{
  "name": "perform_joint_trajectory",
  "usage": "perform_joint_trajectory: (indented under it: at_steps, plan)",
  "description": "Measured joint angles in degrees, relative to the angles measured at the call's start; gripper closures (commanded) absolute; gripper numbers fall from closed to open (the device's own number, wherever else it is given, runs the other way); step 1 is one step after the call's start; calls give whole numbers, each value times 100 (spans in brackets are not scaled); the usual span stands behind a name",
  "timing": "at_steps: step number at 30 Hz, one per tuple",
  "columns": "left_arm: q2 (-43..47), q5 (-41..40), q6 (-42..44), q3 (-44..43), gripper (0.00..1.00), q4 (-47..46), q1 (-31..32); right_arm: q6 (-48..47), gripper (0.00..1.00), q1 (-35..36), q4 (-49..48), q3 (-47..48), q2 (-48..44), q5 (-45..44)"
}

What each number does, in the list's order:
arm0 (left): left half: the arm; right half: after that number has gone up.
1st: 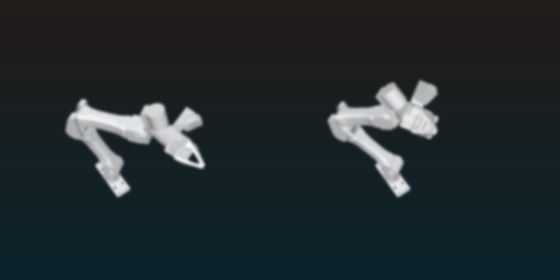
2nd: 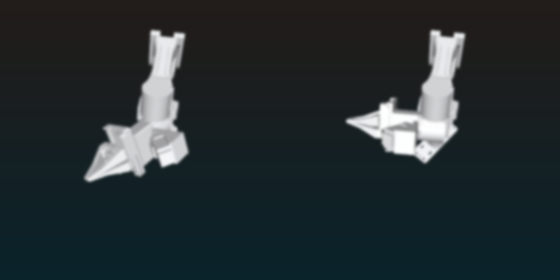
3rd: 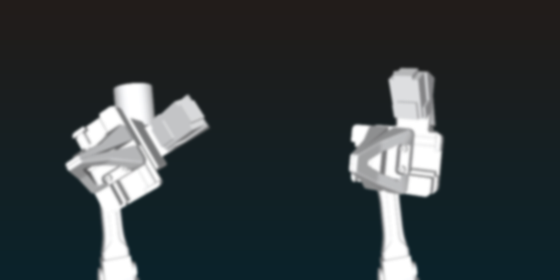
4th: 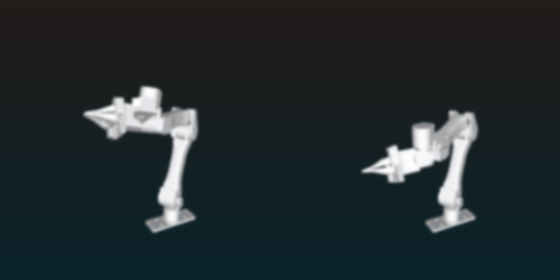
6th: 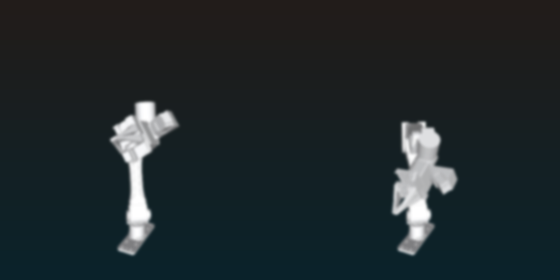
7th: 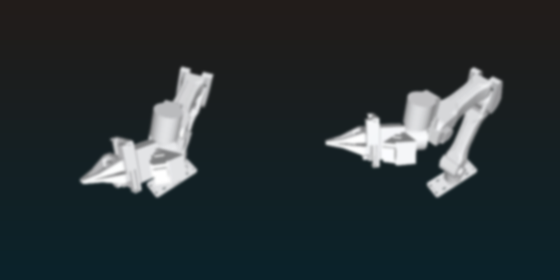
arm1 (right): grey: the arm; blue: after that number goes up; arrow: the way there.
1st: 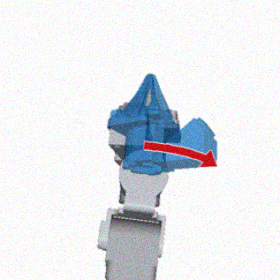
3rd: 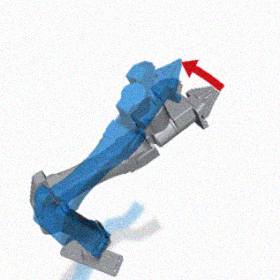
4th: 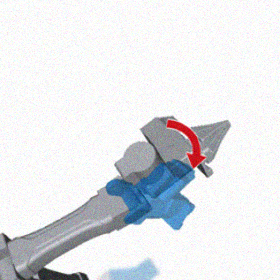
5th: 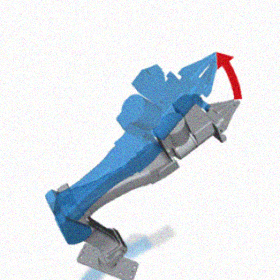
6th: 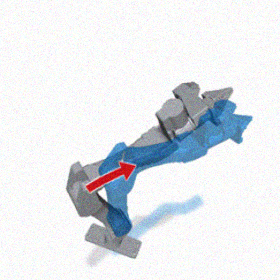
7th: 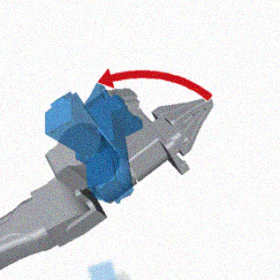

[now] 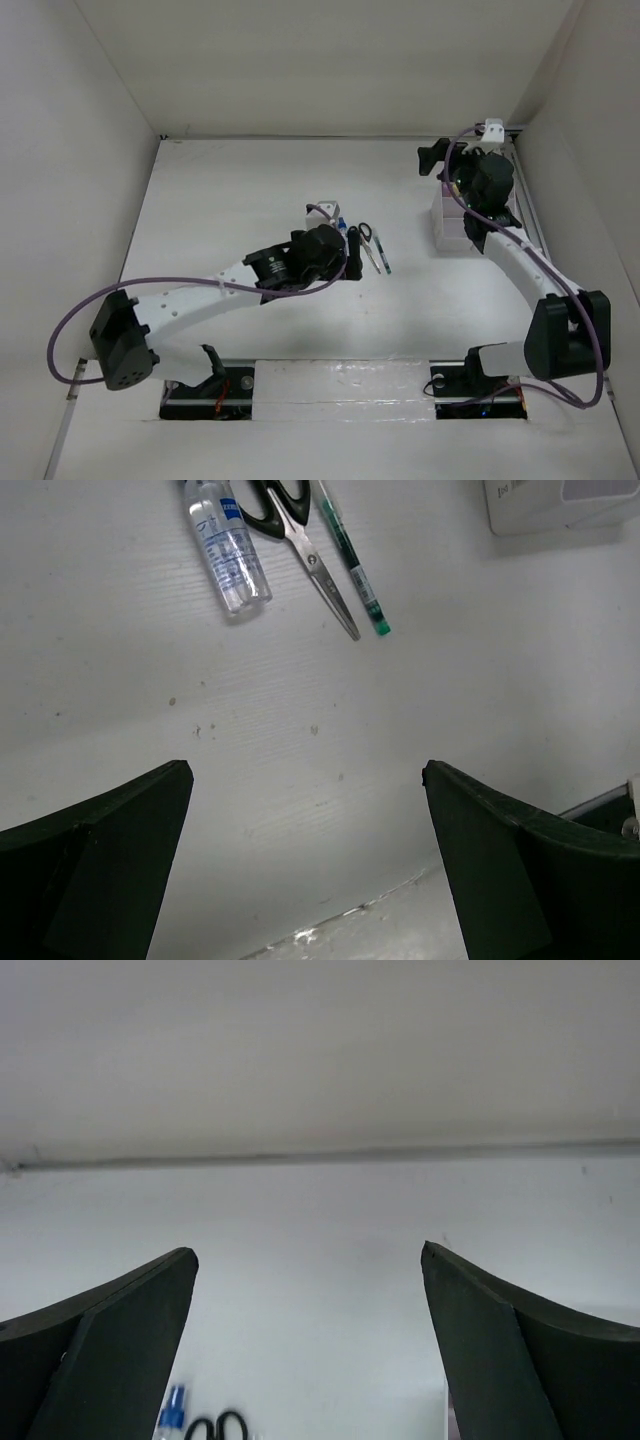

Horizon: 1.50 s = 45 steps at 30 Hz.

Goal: Sort the stationery into containers
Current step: Pick up the pen from the center of the board.

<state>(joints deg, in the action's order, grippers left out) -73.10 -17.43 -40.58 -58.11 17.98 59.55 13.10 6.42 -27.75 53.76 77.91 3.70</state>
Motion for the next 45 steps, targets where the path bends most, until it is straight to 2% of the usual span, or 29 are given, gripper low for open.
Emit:
perform_joint_trajectory:
  at_steps: [6,12,18,25,29,33,39,45]
  plan:
    - [-737,-168,-446,-522,0,46,0,-46,0,612,1655,-133,-413,-822]
    - [-1836,17,-697,-1360,0,42,0,31,0,1252,2710,-542,-1650,-1668]
    - [-2979,398,-929,-2354,4,31,13,142,0,1425,3486,-535,-2935,-2461]
    - [-4052,531,-1349,-3364,16,122,52,190,3,1429,3934,-411,-4002,-2822]
    - [-4819,321,-1650,-4299,21,514,72,216,3,1438,4089,-376,-4214,-2830]
    - [-5383,35,-1930,-4872,26,925,90,216,3,1469,4240,-376,-4343,-2747]
    - [-5661,-313,-2258,-4964,26,1419,90,212,4,1484,4271,-376,-4520,-2614]
    - [-5661,-450,-2343,-4964,28,1519,76,210,4,1528,4273,-378,-4494,-2424]
